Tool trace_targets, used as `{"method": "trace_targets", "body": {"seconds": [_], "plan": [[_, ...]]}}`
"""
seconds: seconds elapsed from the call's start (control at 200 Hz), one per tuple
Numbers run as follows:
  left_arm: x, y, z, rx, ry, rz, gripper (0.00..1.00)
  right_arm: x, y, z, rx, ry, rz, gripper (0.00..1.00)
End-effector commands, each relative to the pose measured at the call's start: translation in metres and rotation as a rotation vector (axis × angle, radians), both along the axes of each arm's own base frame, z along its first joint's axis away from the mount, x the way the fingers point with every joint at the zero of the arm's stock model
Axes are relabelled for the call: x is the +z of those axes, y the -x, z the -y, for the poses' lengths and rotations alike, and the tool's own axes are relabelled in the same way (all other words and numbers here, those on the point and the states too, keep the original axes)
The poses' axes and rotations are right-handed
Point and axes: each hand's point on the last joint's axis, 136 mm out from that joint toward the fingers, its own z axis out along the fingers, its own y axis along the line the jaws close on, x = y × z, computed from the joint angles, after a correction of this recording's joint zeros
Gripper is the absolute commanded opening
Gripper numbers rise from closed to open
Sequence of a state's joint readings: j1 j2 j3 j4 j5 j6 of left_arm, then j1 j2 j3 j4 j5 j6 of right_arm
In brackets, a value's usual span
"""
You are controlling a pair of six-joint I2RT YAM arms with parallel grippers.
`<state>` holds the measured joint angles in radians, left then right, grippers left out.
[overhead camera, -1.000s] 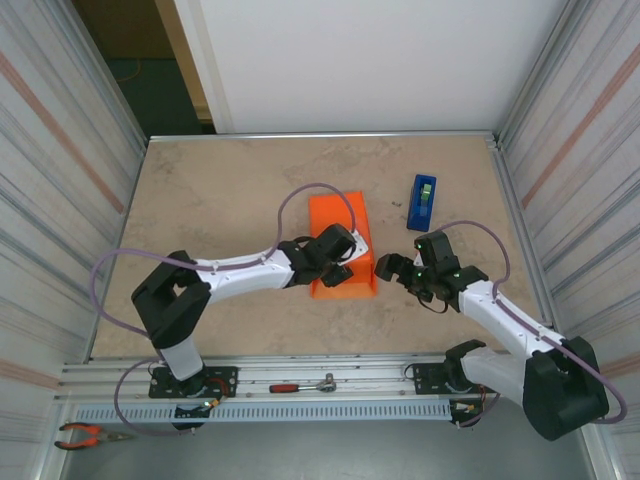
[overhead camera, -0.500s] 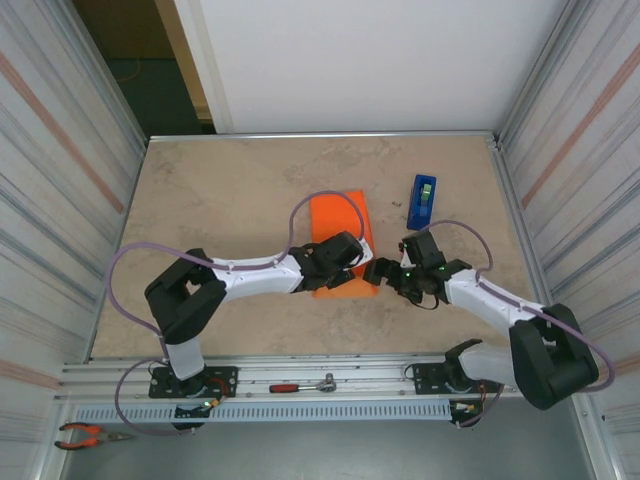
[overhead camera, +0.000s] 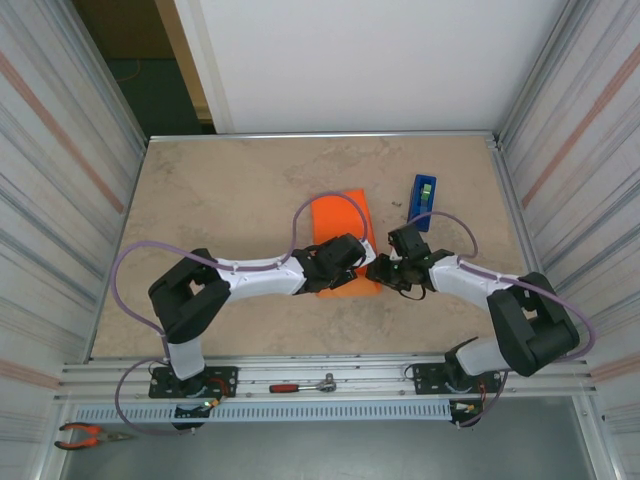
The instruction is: Wrap the gift box in paper
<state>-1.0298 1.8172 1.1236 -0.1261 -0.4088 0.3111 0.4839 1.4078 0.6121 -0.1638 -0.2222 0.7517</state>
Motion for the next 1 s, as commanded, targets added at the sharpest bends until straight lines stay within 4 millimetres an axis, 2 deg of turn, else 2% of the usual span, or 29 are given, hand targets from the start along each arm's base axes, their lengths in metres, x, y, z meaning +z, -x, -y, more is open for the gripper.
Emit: {"method": "trace_targets", "body": {"seconds": [0.0, 0.075, 0.23, 0.311, 0.406, 0.496, 0.611, 0.716, 0.772, 0.992], "plan": [[-0.020, 0.010, 0.000, -0.032, -0.036, -0.040, 0.64, 0.003, -0.009, -0.005, 0.004, 0.005, 0.034, 0.25], [-0.019, 0.010, 0.001, -0.032, -0.033, -0.039, 0.64, -0.001, -0.007, -0.005, 0.003, 0.011, 0.028, 0.14], [-0.015, 0.008, 0.001, -0.016, -0.018, -0.036, 0.64, -0.004, -0.005, -0.006, -0.003, 0.017, 0.026, 0.00], [-0.005, 0.004, -0.005, 0.032, 0.070, -0.078, 0.64, -0.005, -0.005, -0.006, -0.004, 0.018, 0.027, 0.00], [0.022, 0.000, -0.014, 0.100, 0.214, -0.098, 0.65, -0.004, -0.005, -0.006, -0.002, 0.019, 0.034, 0.00], [0.049, 0.005, -0.023, 0.164, 0.381, -0.140, 0.68, -0.004, -0.004, -0.007, 0.006, 0.014, 0.043, 0.00], [0.066, 0.015, -0.036, 0.266, 0.584, -0.199, 0.70, -0.004, -0.004, -0.009, 0.012, 0.015, 0.047, 0.00], [0.062, 0.021, -0.055, 0.420, 0.722, -0.245, 0.71, -0.002, -0.004, -0.012, 0.018, 0.011, 0.051, 0.00], [0.052, 0.024, -0.066, 0.512, 0.765, -0.273, 0.71, -0.002, -0.004, -0.014, 0.024, 0.009, 0.054, 0.00], [0.016, 0.032, -0.081, 0.683, 0.846, -0.345, 0.64, -0.001, -0.003, -0.027, 0.045, 0.005, 0.055, 0.00]]}}
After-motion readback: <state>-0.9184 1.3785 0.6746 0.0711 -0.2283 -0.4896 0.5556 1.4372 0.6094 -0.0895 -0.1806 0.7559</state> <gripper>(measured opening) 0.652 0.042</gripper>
